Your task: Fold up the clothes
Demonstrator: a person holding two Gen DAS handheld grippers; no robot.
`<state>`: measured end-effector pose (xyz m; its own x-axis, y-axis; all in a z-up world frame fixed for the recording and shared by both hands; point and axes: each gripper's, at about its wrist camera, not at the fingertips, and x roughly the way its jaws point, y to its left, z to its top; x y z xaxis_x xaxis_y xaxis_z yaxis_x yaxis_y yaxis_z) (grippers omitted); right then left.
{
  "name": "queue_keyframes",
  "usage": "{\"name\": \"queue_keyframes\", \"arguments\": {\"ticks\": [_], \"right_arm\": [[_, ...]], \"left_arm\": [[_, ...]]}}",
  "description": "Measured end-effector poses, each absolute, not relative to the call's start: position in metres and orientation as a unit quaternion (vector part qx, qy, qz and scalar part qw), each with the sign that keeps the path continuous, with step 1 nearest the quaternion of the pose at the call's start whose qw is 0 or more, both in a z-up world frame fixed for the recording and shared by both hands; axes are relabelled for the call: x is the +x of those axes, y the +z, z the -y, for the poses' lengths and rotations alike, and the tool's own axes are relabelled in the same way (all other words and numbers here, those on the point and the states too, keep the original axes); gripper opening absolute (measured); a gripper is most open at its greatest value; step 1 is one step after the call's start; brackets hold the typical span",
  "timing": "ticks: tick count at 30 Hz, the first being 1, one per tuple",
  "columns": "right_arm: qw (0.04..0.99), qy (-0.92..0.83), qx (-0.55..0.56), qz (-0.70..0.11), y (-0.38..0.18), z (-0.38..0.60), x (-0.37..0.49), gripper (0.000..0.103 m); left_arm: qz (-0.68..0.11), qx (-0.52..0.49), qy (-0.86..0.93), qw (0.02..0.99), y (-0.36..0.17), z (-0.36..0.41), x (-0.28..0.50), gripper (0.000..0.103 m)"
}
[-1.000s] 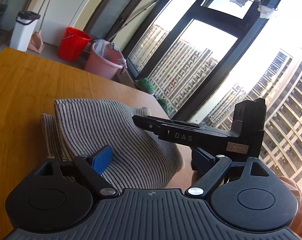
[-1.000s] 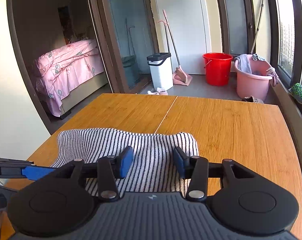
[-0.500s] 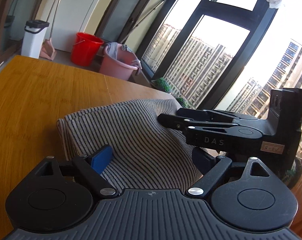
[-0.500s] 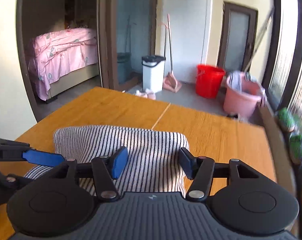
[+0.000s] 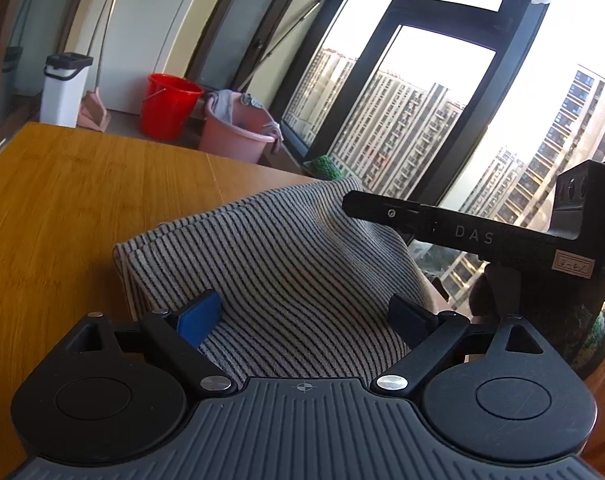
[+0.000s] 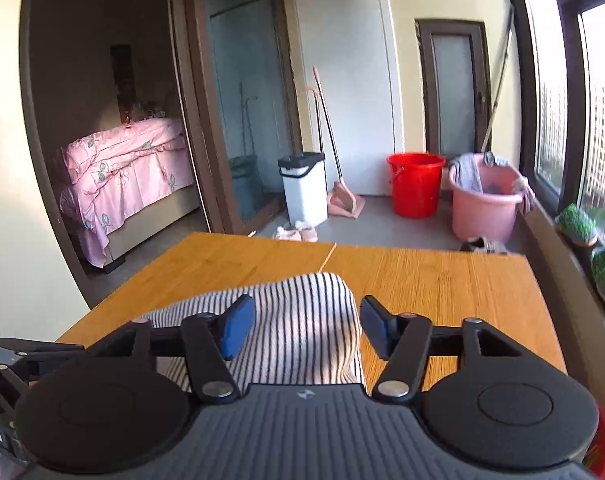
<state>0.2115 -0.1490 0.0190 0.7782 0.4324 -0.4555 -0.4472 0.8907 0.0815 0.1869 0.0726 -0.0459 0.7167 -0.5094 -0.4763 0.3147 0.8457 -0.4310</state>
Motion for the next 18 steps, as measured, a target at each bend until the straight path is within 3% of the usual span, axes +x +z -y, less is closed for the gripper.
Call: {"name": "queue_keyframes", "arguments": {"ticks": [2, 5, 12, 18], "right_arm": [[0.938, 0.223, -0.046, -0.262, 0.012, 0.140, 0.218, 0.053], [0.933, 0.210, -0.040, -0.291, -0.007, 0.138, 0.229, 0.064], [0.930, 0.213, -0.046, -0.296, -0.005, 0.140, 0.232, 0.067], [0.917, 0.231, 0.040, -0.323, -0.011, 0.163, 0.246, 0.067]], "left_arm": [[-0.301, -0.163, -0.226, 0.912, -0.046, -0.072, 0.187, 0.096], [-0.299, -0.161, -0.228, 0.912, -0.045, -0.072, 0.186, 0.096], [-0.284, -0.190, -0.230, 0.911, -0.036, -0.081, 0.184, 0.095], [-0.292, -0.193, -0.232, 0.907, -0.035, -0.085, 0.198, 0.090]]}}
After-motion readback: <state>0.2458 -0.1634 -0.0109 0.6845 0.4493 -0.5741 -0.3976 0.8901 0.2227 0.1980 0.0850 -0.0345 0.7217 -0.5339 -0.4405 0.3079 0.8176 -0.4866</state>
